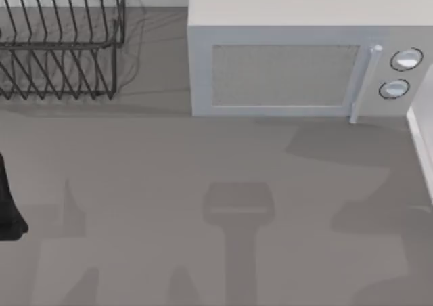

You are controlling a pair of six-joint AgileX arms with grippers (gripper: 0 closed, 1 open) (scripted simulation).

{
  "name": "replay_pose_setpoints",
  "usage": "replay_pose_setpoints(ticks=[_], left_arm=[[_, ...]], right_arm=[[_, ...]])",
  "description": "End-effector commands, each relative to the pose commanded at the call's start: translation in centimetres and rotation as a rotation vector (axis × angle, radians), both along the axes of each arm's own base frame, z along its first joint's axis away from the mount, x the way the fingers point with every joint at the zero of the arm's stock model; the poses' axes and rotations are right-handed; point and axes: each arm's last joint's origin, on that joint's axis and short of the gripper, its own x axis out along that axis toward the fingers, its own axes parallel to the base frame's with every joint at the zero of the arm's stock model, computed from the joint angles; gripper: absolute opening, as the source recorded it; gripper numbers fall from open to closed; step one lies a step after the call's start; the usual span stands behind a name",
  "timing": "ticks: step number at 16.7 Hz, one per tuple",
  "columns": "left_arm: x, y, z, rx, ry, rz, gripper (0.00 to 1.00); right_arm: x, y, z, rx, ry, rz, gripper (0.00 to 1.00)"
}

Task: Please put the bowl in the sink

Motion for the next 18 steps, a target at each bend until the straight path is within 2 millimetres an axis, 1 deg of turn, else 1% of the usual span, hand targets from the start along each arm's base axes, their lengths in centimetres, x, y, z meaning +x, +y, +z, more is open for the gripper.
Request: replay_pose_setpoints(ticks=[5, 6, 8, 10, 13, 18], left_arm=[[0.0, 0.0, 0.0, 0.000, 0.000, 0.000, 1.00], [0.0, 0.0, 0.0, 0.000, 0.000, 0.000, 1.00], [0.0, 0.0, 0.0, 0.000, 0.000, 0.000, 1.00], [0.0, 0.0, 0.0, 0.000, 0.000, 0.000, 1.00], [0.0, 0.0, 0.0, 0.000, 0.000, 0.000, 1.00], [0.0, 0.0, 0.0, 0.000, 0.000, 0.000, 1.00]], right_arm=[[0.1, 0.0, -0.1, 0.003, 0.003, 0.002, 0.00], [0.2, 0.0, -0.3, 0.003, 0.004, 0.002, 0.00], [0.6, -0.3, -1.5, 0.005, 0.008, 0.003, 0.00], [1.1, -0.7, -3.5, 0.007, 0.011, 0.001, 0.00], [1.5, -1.1, -7.4, 0.004, 0.008, -0.003, 0.00], [0.7, -0.5, -12.9, -0.008, -0.011, -0.001, 0.00]])
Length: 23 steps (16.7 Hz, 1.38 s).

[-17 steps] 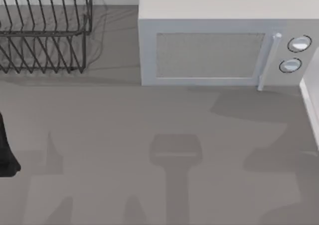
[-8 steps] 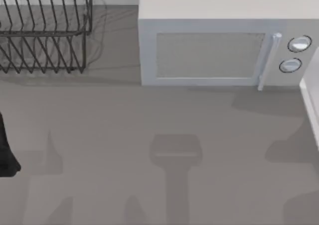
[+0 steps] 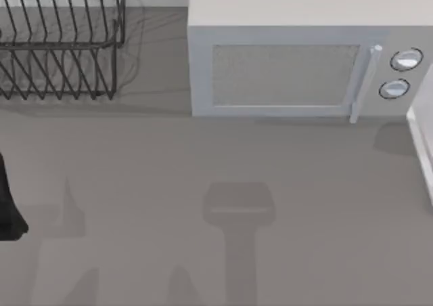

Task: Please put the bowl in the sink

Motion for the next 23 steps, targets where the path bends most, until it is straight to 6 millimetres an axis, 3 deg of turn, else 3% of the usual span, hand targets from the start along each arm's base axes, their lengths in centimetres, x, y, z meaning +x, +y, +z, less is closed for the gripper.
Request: replay_pose_setpoints(ticks=[3, 8, 21, 23], left_arm=[[0.0, 0.0, 0.0, 0.000, 0.000, 0.000, 1.00], [0.0, 0.0, 0.0, 0.000, 0.000, 0.000, 1.00], [0.0, 0.0, 0.0, 0.000, 0.000, 0.000, 1.00], [0.0, 0.0, 0.0, 0.000, 0.000, 0.000, 1.00]], right_arm=[[-0.6, 0.5, -1.8, 0.006, 0.009, 0.001, 0.00], [-0.7, 0.5, -2.1, 0.008, 0.011, 0.001, 0.00], [-0.7, 0.5, -2.1, 0.008, 0.011, 0.001, 0.98], [-0.7, 0.5, -2.1, 0.008, 0.011, 0.001, 1.00]])
